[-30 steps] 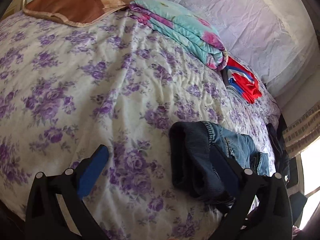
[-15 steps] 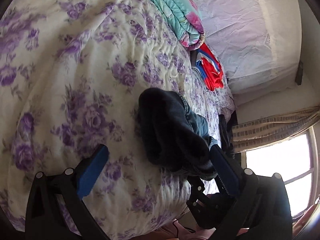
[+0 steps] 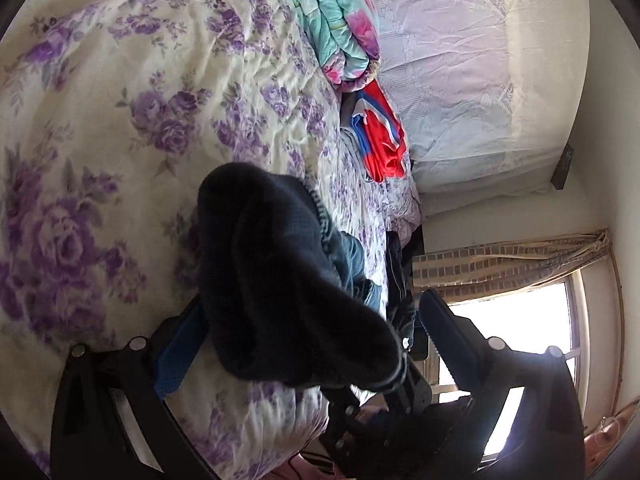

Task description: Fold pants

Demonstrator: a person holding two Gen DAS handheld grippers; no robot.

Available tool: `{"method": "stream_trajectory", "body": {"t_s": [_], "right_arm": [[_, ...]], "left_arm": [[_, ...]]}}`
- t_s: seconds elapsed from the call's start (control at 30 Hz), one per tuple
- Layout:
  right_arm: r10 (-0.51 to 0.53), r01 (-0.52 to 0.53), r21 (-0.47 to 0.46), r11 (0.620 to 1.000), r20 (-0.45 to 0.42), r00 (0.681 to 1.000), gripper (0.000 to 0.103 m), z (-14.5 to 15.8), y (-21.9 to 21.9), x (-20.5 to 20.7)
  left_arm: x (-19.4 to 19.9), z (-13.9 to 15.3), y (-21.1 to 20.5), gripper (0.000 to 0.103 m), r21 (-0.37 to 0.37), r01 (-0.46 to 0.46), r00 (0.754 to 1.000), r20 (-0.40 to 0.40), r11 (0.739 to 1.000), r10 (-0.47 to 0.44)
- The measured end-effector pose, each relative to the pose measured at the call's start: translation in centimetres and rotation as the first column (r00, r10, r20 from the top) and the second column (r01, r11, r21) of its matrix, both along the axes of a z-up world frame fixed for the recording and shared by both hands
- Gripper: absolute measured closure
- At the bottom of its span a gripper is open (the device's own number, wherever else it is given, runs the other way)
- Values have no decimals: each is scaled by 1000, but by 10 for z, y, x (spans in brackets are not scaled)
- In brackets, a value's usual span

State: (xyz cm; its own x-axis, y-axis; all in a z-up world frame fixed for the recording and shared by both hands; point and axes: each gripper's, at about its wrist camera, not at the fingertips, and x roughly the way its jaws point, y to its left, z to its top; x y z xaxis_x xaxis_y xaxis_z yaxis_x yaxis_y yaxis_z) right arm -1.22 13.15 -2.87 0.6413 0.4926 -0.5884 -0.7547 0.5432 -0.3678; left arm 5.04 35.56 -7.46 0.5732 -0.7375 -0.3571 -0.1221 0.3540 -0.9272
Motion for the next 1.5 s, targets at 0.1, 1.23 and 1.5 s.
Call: {"method": "stream_trajectory", "body": {"t_s": [0.1, 1.23, 1.5], "right_arm": [[0, 0, -5, 1000, 18, 1000, 75, -2, 0, -3], [44, -41, -20, 999, 275, 960, 71, 7, 27, -38], [3, -27, 80, 996, 290, 957, 72, 13, -2, -51]], "left_arm": [[10, 1, -6, 32, 17, 17, 1000, 19, 1000, -17], [14, 41, -2, 18, 173, 46, 998, -41, 984, -39], [22, 52, -29, 56, 206, 95, 995, 2, 974, -97]]}}
